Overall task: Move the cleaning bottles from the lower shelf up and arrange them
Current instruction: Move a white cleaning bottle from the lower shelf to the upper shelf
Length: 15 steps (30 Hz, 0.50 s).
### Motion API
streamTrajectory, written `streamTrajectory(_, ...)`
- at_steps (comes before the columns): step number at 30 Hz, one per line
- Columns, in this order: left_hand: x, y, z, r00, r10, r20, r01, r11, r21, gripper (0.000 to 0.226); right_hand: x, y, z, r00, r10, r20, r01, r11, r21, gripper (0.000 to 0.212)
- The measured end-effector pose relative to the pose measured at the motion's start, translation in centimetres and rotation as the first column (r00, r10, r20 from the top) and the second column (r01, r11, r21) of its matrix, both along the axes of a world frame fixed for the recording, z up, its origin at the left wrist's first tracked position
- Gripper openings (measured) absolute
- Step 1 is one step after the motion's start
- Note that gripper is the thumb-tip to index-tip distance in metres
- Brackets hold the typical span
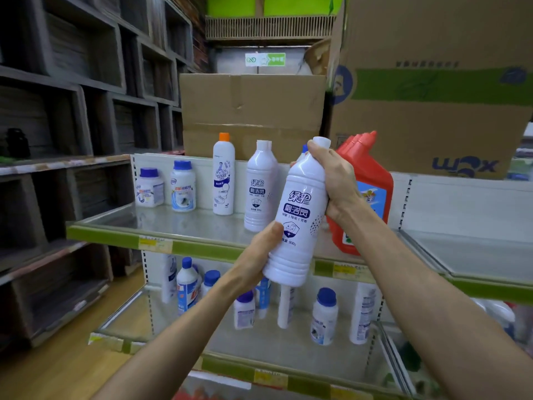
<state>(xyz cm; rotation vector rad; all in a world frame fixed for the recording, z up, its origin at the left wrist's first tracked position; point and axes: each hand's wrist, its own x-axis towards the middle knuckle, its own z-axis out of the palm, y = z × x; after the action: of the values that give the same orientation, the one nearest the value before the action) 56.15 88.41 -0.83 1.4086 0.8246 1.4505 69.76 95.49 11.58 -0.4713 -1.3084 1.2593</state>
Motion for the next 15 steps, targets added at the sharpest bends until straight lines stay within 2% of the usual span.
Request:
streamTrajectory(2,-0.8,0.3,0.1,0.993,0.064,-0.094,-0.061,0.997,0.04,0.092,-0.8,0.8,0.3,1.0,-0.008,0.017,0.008,1.0,0.019,0.037)
streamTrajectory(5,-2.0,0.6,0.4,0.972,0.13,-0.198,-0.12,0.991,0.06,0.064,-2.0,1.7,0.8,0.999,0.004,0.033,-0.006,0.998,0.063,0.037)
streamTrajectory(11,-3.8,2.0,1.9,0.925,0.228,-0.303,-0.198,0.972,0.127,0.046,-4.4,3.1,1.6,0.996,-0.045,0.082,0.032,0.987,0.155,0.028)
streamTrajectory(15,-5.6,3.4,2.1,0.903,0.292,-0.314,-0.261,0.955,0.14,0.049,-6.1,3.9,1.9,0.981,-0.121,0.148,0.088,0.973,0.211,0.027)
